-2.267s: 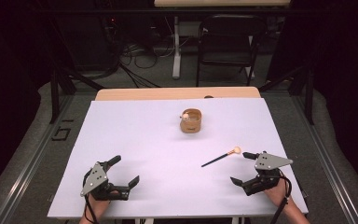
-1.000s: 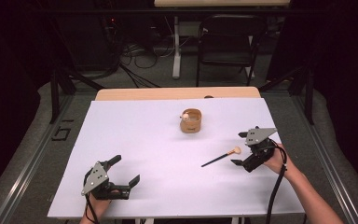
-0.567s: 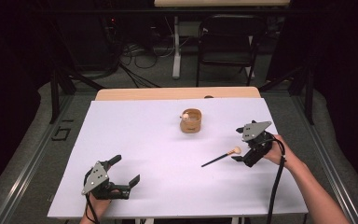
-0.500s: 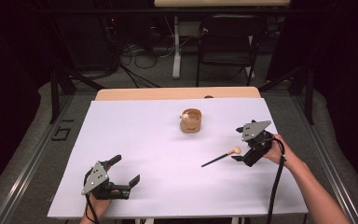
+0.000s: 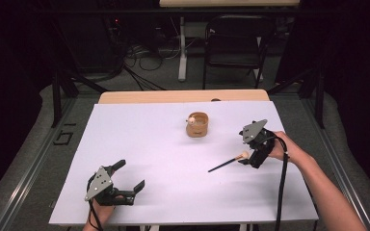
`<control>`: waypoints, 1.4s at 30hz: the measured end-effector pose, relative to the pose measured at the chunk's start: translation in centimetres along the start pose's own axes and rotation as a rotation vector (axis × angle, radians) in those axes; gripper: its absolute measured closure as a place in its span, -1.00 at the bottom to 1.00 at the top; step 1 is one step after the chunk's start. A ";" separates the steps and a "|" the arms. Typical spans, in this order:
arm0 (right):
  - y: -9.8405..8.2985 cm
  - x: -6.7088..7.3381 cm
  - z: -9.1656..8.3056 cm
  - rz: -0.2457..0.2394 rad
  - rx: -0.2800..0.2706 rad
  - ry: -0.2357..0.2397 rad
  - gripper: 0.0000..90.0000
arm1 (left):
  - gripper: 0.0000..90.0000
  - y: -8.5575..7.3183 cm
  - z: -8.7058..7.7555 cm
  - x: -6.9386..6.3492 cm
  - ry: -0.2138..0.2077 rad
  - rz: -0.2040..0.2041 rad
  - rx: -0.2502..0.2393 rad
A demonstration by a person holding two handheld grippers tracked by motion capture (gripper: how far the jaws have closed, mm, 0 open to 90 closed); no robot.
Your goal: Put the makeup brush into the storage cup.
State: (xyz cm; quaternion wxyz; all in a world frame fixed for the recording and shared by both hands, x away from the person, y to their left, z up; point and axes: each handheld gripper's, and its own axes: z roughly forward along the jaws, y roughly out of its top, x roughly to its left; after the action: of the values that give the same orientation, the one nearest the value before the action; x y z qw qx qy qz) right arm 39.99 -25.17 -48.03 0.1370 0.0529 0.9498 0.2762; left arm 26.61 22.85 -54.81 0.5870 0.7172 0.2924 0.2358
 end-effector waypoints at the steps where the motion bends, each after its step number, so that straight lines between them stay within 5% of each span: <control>1: 0.1 -0.1 0.2 -0.003 -0.007 -0.002 -1.00 | -1.00 0.0 0.0 0.0 0.002 0.000 0.000; 5: 0.3 -0.3 0.6 -0.025 0.035 0.010 -1.00 | -1.00 0.0 0.0 0.0 0.001 0.000 -0.001; 7: 0.7 -0.7 0.9 -0.031 0.093 0.054 -1.00 | -1.00 0.0 0.0 0.0 0.000 0.000 0.001; 17: 2.0 -1.4 1.9 -0.079 0.135 0.112 -1.00 | -1.00 0.0 -0.1 0.0 0.004 -0.002 0.000; 25: 3.2 -1.7 1.9 -0.127 0.158 0.105 -1.00 | -1.00 0.0 -0.2 0.0 0.008 -0.006 -0.002; 34: 3.6 -1.8 3.5 -0.163 0.260 0.129 -1.00 | -1.00 0.0 -0.3 0.1 0.008 -0.008 -0.003; 37: 3.6 -1.7 3.8 -0.166 0.278 0.127 -0.87 | -1.00 0.0 -0.3 0.1 0.004 -0.008 -0.007; 38: 3.7 -1.7 4.0 -0.168 0.292 0.101 -0.61 | -1.00 0.0 -0.3 0.1 0.002 -0.008 -0.009; 42: 3.7 -1.8 4.6 -0.169 0.335 0.125 -0.46 | -1.00 0.0 -0.3 0.1 0.002 -0.007 -0.007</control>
State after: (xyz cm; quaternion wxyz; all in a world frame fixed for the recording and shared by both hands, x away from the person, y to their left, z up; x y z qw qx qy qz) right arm 43.14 -20.03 -49.35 0.0898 -0.0224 0.9902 0.1043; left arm 26.45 23.12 -54.72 0.5902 0.7138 0.2944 0.2354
